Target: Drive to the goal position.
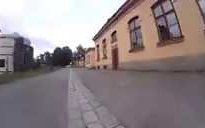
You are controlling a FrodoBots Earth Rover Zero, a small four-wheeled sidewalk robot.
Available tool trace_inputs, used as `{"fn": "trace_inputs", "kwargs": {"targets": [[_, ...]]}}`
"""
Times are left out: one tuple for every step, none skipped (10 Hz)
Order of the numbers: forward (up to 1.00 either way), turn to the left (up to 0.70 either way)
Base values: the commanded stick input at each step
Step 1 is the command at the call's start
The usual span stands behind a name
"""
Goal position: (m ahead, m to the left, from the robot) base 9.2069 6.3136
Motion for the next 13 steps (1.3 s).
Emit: {"fn": "trace_inputs", "kwargs": {"targets": [[0.45, 0.0], [0.45, 0.0], [0.45, 0.0], [0.45, 0.0], [0.45, 0.0], [0.45, 0.0], [0.45, 0.0], [0.45, 0.0], [0.45, 0.0], [0.45, 0.0], [0.45, 0.0], [0.45, 0.0], [0.45, 0.0]]}}
